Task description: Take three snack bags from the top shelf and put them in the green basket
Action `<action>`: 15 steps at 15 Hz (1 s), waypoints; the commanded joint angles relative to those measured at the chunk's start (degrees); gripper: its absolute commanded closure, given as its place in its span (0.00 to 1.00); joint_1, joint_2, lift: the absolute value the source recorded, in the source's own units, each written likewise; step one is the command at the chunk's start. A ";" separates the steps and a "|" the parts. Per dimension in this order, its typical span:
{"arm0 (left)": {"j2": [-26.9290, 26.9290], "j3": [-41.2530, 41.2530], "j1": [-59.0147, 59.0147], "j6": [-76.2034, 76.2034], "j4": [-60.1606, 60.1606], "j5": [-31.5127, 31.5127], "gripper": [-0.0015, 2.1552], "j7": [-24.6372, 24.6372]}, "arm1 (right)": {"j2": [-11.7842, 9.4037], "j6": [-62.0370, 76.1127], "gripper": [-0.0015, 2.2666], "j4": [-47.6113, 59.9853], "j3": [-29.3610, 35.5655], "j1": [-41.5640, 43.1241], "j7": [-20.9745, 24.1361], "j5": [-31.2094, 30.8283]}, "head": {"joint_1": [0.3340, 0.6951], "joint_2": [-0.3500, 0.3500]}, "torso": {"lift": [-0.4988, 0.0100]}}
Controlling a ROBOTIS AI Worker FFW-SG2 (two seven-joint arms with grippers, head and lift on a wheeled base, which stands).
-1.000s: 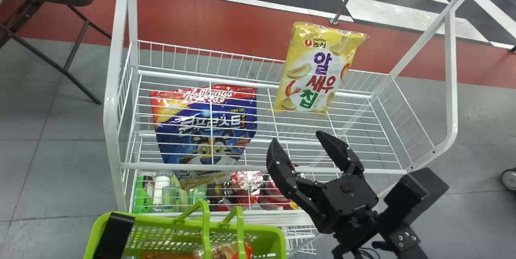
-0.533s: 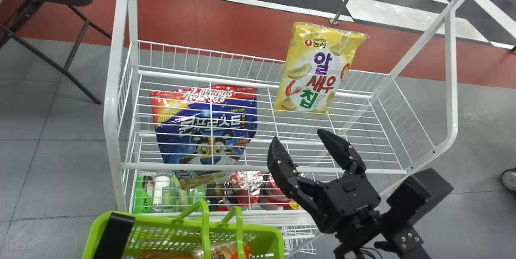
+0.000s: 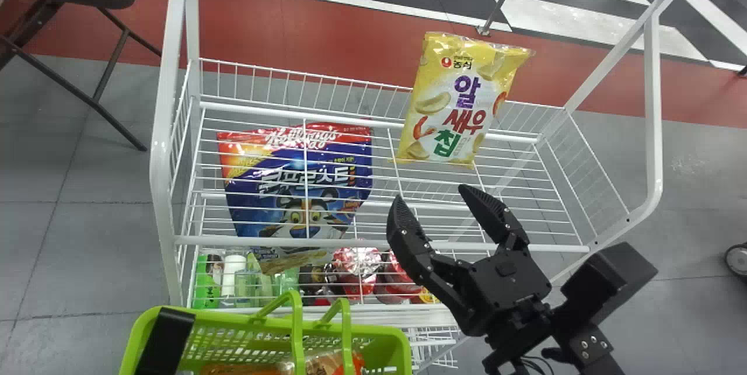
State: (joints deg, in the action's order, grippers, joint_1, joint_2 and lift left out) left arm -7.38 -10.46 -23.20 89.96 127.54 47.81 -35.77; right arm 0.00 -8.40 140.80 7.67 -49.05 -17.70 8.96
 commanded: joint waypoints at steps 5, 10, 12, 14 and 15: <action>0.00 0.18 0.00 0.07 -0.01 0.09 0.75 0.00 | 0.05 0.00 0.04 -0.09 0.15 0.27 -0.58 0.44 | 1.00 0.00 | 0.93; 0.00 0.35 0.00 0.07 -0.10 0.09 0.75 0.00 | 0.05 0.53 0.04 -0.18 0.41 0.27 -0.66 0.71 | 1.00 0.00 | 0.93; 0.00 0.35 0.00 0.07 -0.10 0.09 0.75 0.00 | 0.05 1.05 0.04 -0.18 0.50 0.27 -0.66 0.71 | 1.00 0.00 | 0.93; 0.00 0.35 0.00 0.07 -0.10 0.09 0.75 0.00 | 0.05 1.05 0.04 -0.18 0.50 0.35 -0.66 0.88 | 1.00 0.00 | 0.93; 0.00 0.35 0.00 0.07 -0.10 0.09 0.75 0.00 | 0.05 1.05 0.04 -0.18 0.50 0.27 -0.75 0.88 | 1.00 0.00 | 0.93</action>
State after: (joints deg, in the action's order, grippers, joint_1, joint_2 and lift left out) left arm -7.38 -10.11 -23.20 89.96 127.44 47.90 -35.77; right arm 0.00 -7.32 140.62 8.17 -48.75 -18.37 9.80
